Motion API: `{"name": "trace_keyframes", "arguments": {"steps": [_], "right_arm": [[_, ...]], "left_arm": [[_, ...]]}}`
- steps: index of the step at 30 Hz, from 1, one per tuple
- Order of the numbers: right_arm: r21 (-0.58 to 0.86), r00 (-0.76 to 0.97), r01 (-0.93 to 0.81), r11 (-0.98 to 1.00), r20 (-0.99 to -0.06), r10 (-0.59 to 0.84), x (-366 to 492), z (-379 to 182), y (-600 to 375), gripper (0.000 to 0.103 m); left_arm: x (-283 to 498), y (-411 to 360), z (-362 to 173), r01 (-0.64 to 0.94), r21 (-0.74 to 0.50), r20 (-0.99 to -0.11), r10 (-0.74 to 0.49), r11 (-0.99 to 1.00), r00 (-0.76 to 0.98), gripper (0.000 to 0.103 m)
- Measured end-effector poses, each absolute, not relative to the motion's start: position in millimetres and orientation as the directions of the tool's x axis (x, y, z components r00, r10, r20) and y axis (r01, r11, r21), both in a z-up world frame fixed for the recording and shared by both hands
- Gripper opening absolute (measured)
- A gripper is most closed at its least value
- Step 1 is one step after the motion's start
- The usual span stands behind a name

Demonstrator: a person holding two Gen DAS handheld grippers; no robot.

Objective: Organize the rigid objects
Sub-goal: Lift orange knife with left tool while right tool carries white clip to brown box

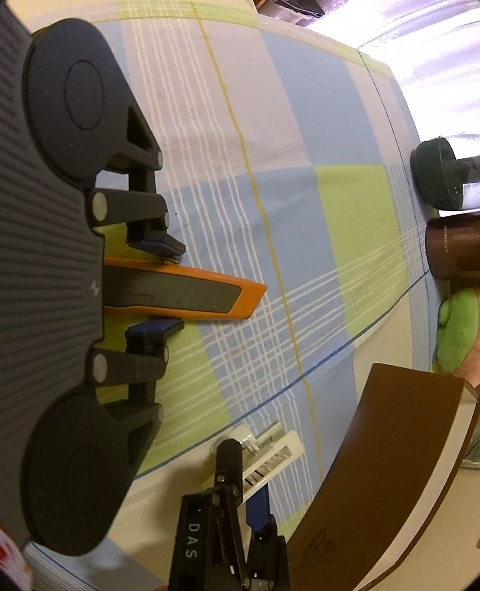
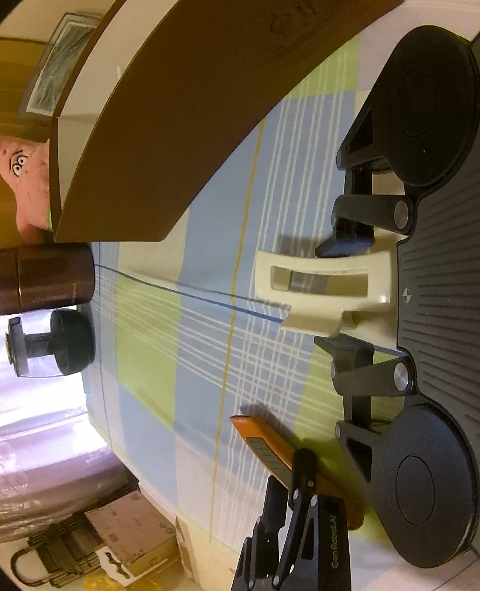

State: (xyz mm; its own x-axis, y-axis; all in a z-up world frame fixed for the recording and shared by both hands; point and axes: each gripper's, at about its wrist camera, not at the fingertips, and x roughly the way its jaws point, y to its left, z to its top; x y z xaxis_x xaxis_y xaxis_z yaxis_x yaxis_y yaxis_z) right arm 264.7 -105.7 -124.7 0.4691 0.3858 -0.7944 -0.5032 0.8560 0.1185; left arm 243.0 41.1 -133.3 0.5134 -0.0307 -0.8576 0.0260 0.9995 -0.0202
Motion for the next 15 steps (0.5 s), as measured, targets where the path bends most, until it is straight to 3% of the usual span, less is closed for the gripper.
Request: {"name": "trace_keyframes", "arguments": {"steps": [15], "right_arm": [[0.131, 0.440, -0.537, 0.833, -0.800, 0.409, 241.5, -123.5, -104.8, 0.040]], "left_arm": [[245.5, 33.4, -135.5, 0.055, 0.026, -0.859, -0.006, 0.998, 0.512, 0.036]]}}
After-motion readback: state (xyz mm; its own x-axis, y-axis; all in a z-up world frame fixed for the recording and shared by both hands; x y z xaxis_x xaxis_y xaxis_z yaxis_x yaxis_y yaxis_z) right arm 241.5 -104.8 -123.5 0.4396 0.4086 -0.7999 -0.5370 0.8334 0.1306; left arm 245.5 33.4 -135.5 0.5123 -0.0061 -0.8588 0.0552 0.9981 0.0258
